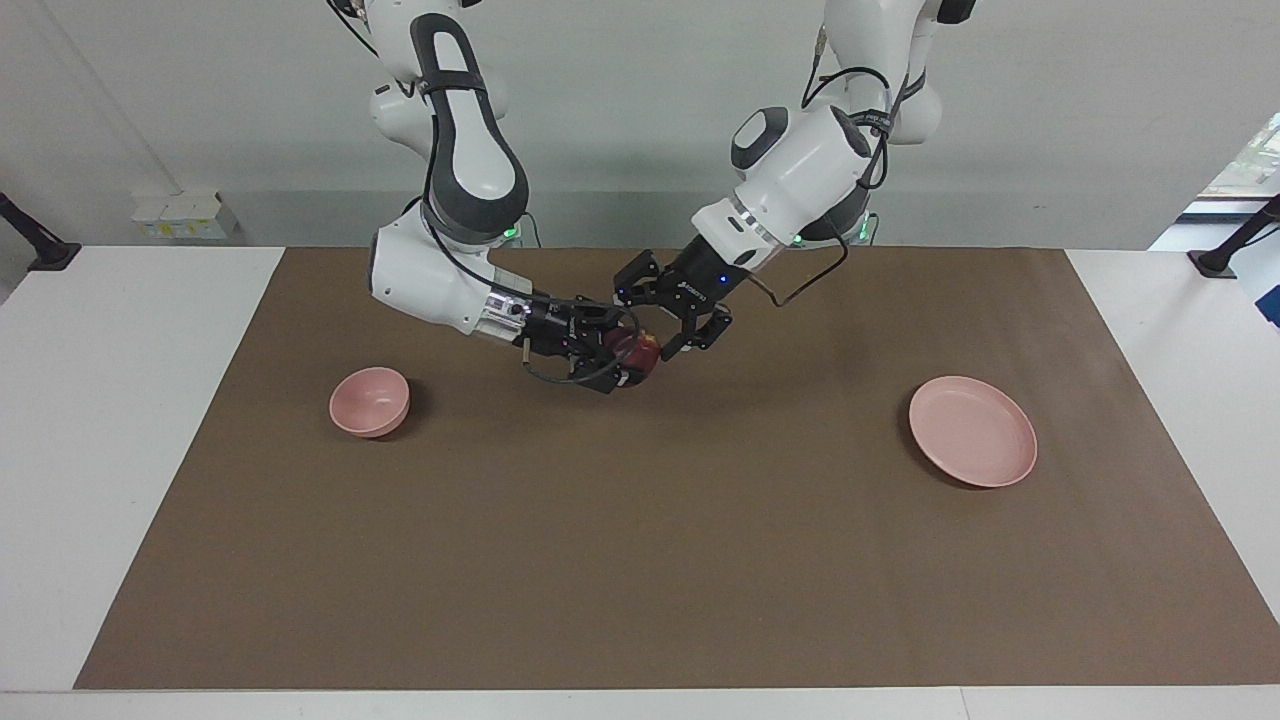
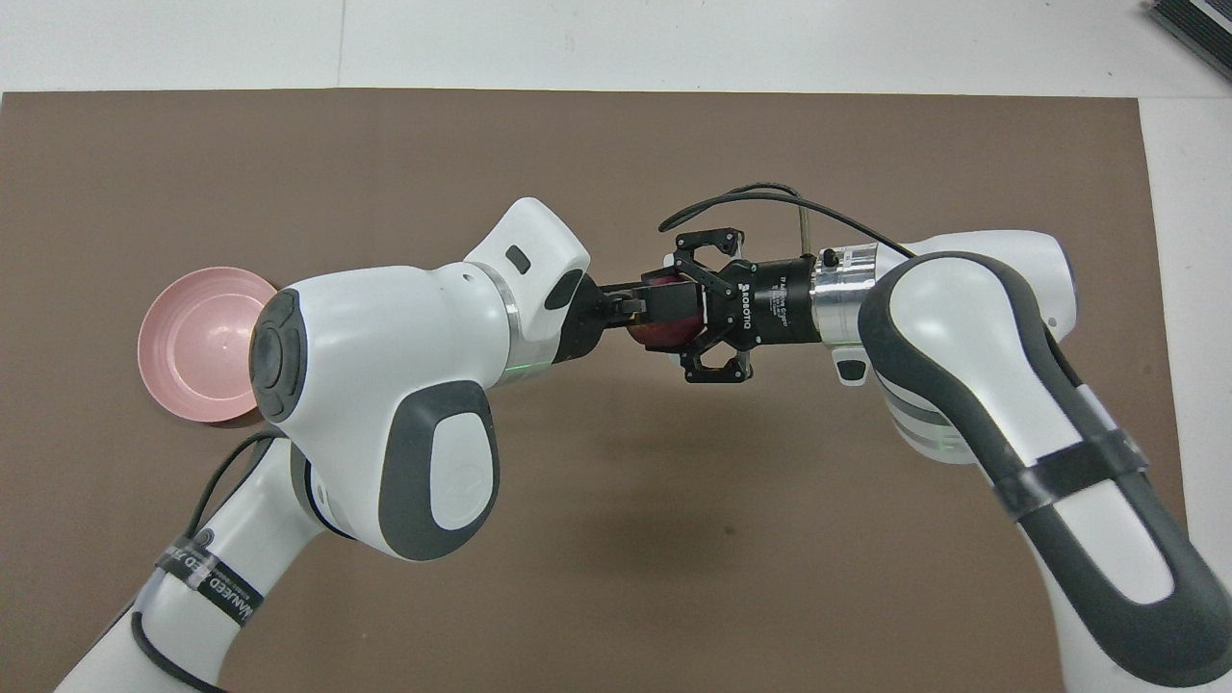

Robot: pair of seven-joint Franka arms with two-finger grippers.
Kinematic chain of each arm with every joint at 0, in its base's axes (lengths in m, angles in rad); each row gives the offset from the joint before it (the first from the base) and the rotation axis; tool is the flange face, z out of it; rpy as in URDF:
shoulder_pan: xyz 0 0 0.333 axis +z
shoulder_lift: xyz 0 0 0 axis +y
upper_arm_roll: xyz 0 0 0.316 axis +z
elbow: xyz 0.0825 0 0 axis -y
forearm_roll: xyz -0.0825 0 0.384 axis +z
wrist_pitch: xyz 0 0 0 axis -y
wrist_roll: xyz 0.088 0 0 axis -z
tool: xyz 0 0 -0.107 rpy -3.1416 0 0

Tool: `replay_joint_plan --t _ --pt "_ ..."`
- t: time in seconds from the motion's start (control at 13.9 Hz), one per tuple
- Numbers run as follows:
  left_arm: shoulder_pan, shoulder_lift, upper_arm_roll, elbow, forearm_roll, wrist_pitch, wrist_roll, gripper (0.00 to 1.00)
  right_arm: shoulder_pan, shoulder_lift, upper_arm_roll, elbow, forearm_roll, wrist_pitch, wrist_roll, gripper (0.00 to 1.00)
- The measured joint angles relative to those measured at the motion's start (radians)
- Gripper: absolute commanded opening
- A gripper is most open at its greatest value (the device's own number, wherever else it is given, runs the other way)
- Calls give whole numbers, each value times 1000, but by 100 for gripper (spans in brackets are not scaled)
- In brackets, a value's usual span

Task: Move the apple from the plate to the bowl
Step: 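Open the left gripper and pull it back from the apple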

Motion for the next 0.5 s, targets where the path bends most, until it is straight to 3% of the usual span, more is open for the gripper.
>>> replay_joint_plan --t 0.29,0.5 --pt "73 -30 7 0 13 -185 2 100 0 4 0 -5 -40 1 -57 0" --pt "158 -35 11 -1 178 -287 4 100 -2 7 -1 -6 -140 10 -112 0"
